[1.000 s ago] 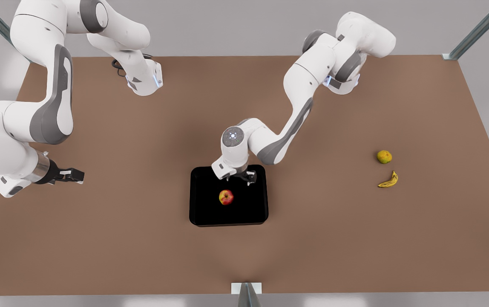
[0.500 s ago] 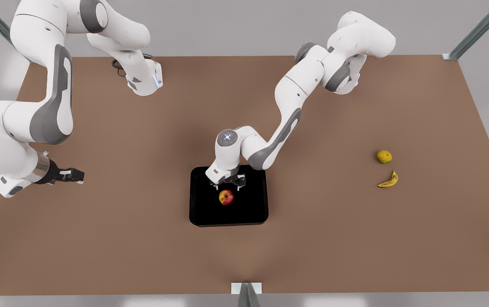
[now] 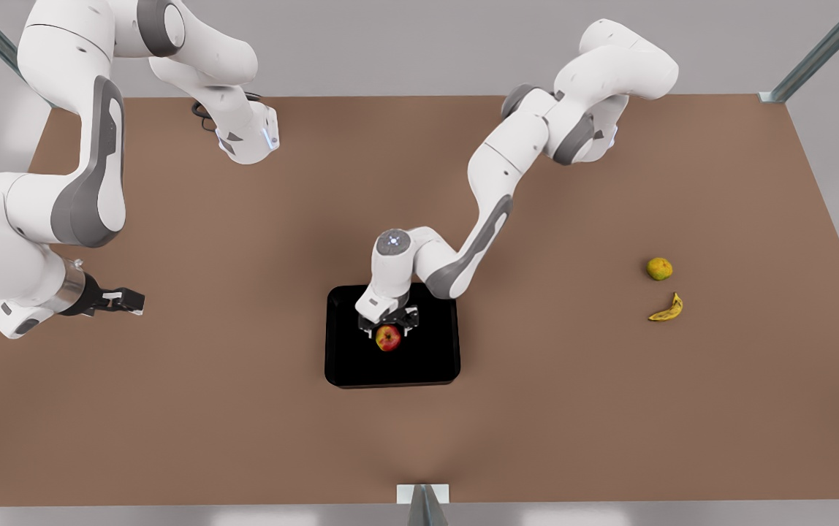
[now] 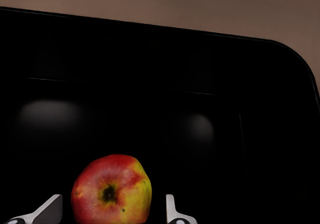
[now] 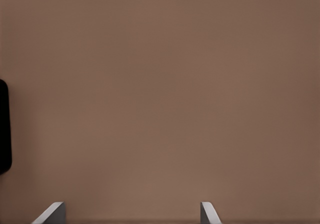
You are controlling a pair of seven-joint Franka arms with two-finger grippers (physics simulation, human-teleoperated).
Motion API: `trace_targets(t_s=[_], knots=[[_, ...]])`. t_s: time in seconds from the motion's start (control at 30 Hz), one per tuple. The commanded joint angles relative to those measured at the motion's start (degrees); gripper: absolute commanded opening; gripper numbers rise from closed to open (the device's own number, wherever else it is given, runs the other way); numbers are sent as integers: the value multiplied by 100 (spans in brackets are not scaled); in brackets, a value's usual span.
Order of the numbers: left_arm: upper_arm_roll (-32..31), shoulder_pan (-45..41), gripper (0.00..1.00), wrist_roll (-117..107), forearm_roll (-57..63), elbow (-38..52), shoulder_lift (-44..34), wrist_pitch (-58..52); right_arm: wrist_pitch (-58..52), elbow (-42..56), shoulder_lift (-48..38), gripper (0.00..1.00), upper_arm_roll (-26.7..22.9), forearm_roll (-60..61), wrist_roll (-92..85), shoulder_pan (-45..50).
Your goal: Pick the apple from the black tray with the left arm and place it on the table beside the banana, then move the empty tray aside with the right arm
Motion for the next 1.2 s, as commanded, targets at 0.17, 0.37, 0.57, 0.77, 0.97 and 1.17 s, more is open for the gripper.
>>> trace_targets(t_s=[0.17, 0.37, 0.57, 0.77, 0.97, 1.17], knots=[[68, -3, 100, -600, 17, 15, 118, 285, -2, -1, -7, 100, -1, 4, -11, 0], [112, 5, 65, -425, 17, 15, 100, 215, -2, 8, -7, 100, -1, 4, -11, 0], [-205, 322, 67, 1376, -1160, 15, -1024, -2402, -2, 8, -7, 100, -1, 13, -11, 0], [-170, 1877, 66, 4743, -1811, 6, -1851, -5348, -1083, 386, -332, 100, 316, 48, 15, 466], [85, 2958, 64, 7037, -1073, -714, -2132, -5331, -1744, 70, -789, 100, 2337, 724, 3301, 545], [112, 4101, 67, 8584, -818, -4265, -3486, -2079, 1043, -836, 696, 100, 2223, 796, 5570, 650]])
